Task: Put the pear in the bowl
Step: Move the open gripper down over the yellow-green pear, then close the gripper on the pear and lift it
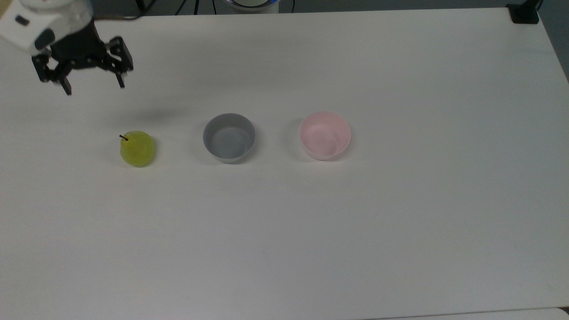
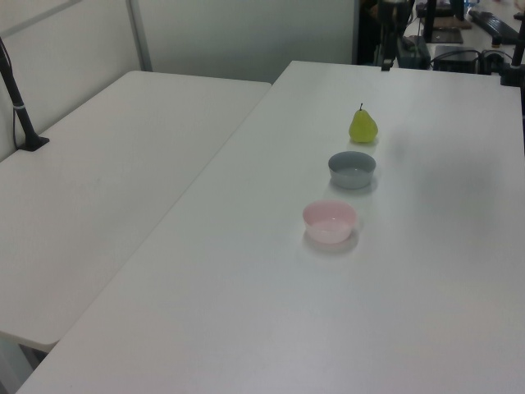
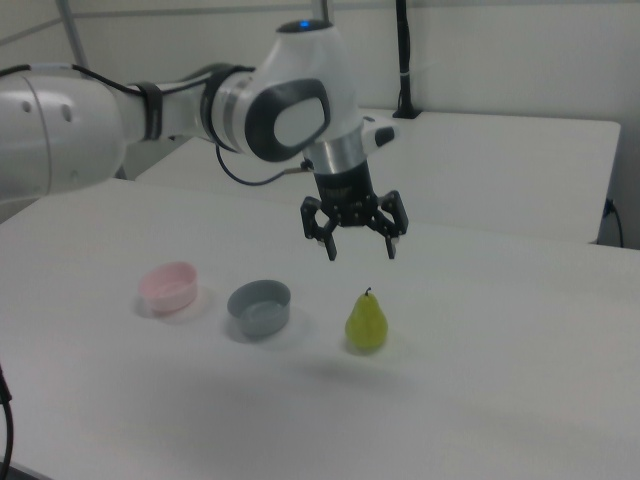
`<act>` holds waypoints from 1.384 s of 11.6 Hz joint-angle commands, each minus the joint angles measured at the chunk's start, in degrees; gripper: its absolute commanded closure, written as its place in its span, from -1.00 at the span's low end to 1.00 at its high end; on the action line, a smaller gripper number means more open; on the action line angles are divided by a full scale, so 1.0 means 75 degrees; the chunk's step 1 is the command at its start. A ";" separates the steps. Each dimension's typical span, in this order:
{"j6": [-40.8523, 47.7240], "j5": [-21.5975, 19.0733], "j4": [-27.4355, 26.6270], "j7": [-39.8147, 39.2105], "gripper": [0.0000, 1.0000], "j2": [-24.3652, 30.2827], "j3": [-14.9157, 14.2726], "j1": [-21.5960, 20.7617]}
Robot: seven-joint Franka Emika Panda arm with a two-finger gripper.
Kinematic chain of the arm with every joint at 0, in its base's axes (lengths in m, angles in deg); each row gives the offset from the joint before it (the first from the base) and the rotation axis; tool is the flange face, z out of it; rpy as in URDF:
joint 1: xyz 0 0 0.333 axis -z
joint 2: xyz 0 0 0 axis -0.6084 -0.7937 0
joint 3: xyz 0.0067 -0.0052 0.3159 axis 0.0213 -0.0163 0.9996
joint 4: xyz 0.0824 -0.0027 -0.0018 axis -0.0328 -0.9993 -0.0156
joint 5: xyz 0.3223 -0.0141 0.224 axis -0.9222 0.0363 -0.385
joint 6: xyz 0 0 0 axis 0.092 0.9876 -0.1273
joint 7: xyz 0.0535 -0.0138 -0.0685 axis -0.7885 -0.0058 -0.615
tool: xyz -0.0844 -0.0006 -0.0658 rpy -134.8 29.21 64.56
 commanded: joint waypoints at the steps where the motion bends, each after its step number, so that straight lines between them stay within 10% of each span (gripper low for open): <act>1: -0.1336 -0.0061 -0.0505 0.1227 -1.00 -0.0607 0.0000 -0.0155; 8: -0.1972 -0.0143 -0.0633 0.1512 -0.97 -0.1618 0.0071 -0.0168; 12: -0.2067 -0.0178 -0.0740 0.1571 1.00 -0.1548 0.0082 -0.0214; 16: -0.0932 -0.0178 -0.0681 0.1793 1.00 -0.0613 0.0094 -0.0226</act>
